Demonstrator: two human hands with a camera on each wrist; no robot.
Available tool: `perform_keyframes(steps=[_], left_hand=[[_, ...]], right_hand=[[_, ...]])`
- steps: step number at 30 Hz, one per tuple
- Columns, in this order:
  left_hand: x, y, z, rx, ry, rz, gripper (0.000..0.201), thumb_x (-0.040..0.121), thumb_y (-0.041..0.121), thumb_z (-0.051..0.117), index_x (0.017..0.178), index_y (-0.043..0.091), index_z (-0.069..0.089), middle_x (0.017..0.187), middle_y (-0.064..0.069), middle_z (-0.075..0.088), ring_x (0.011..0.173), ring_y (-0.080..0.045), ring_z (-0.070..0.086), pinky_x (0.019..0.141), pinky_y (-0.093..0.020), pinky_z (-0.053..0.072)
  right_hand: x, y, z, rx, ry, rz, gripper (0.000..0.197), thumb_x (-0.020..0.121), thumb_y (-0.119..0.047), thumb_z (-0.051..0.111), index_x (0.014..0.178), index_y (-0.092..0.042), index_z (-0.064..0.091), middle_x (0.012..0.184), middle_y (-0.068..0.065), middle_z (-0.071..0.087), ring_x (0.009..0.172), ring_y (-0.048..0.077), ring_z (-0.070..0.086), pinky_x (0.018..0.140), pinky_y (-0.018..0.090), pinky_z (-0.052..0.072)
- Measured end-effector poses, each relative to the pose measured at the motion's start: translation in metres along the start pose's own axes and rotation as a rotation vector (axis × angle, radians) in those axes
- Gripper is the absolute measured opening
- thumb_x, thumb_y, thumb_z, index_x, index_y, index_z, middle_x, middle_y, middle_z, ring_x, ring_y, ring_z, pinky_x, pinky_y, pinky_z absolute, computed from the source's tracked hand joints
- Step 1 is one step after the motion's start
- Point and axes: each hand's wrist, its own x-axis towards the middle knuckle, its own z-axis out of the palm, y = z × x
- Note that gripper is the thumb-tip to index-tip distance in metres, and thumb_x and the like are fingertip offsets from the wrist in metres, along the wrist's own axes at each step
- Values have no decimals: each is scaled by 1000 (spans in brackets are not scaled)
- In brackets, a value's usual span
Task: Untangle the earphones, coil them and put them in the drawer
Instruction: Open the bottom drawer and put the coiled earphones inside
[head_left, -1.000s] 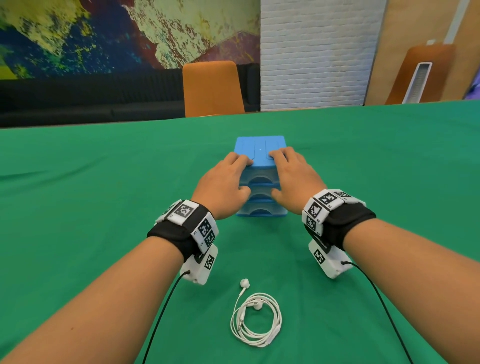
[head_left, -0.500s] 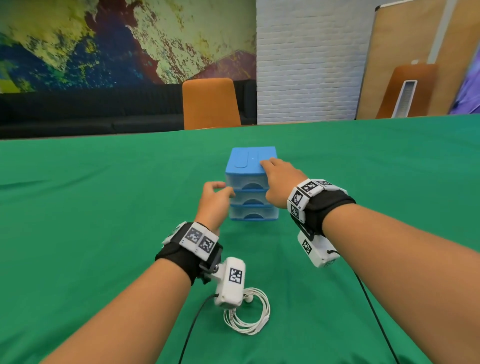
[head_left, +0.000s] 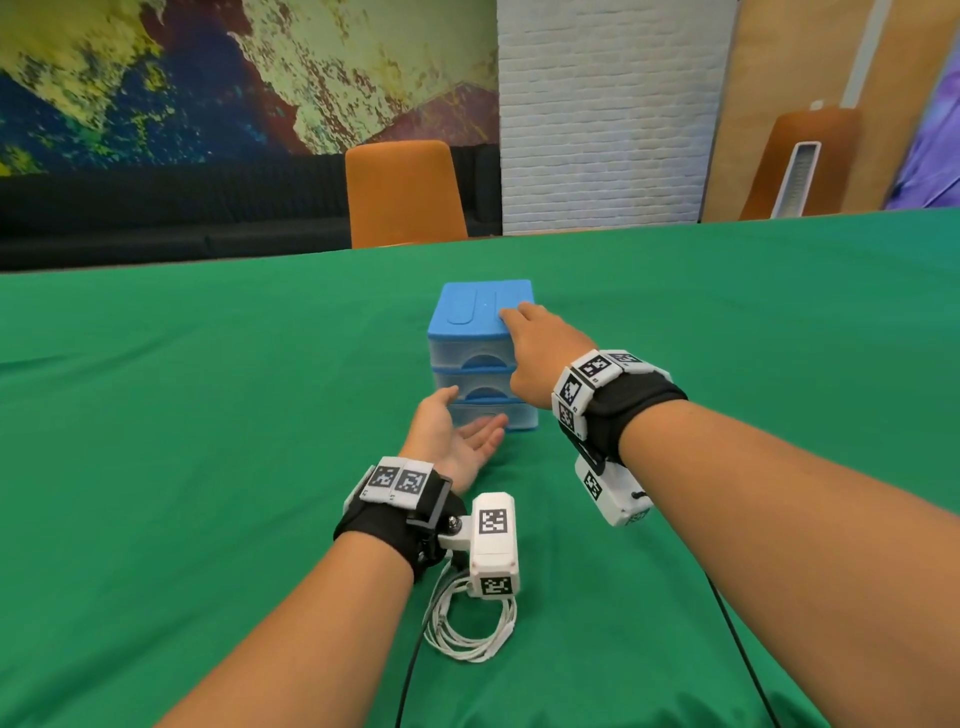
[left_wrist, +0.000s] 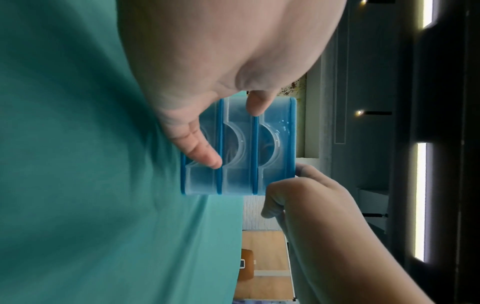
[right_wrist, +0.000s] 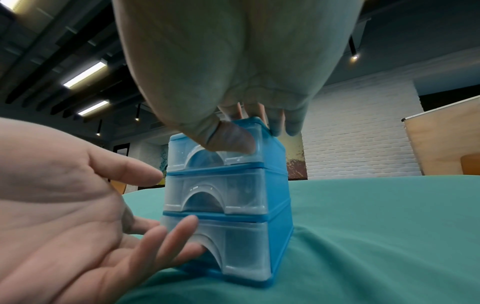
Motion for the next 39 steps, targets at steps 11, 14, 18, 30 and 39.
perform_keyframes(steps=[11, 14, 18, 30, 39], left_hand=[[-47, -19, -21, 10, -26, -43, 42, 104, 39, 42, 132, 8, 37, 137, -24, 49, 98, -32, 64, 69, -36, 51], [-65, -18, -20, 33, -19, -37, 21, 106, 36, 40, 114, 20, 29, 138, -26, 49, 111, -38, 61, 75, -37, 51], [-62, -15, -25, 118, 8, -67, 31, 104, 41, 40, 109, 12, 47, 132, -25, 54, 107, -37, 65, 74, -39, 54], [-68, 4, -38, 438, 12, -93, 57, 100, 51, 42, 134, 5, 48, 100, -15, 64, 53, -20, 61, 42, -25, 50], [-74, 30, -37, 893, -29, 377, 20, 100, 18, 52, 117, 16, 61, 83, -5, 64, 49, -15, 51, 49, -22, 38]], right_hand=[[1, -3, -3, -1, -15, 0, 54, 86, -18, 58, 137, -13, 41, 127, 9, 48, 118, 31, 49, 93, 46, 50], [-1, -5, -6, -9, -35, 10, 55, 87, -17, 58, 138, -14, 40, 128, 9, 48, 117, 31, 50, 94, 47, 50], [-3, -5, -9, -4, -56, 20, 60, 86, -16, 58, 142, -15, 37, 135, 9, 46, 120, 32, 50, 96, 50, 50], [-33, -9, -17, 76, 24, -36, 79, 84, -8, 55, 155, -23, 23, 161, 4, 22, 144, 31, 29, 112, 55, 31], [-119, -50, -22, 150, -505, -562, 16, 80, -32, 77, 91, -22, 73, 80, -10, 71, 70, 5, 62, 70, 24, 51]])
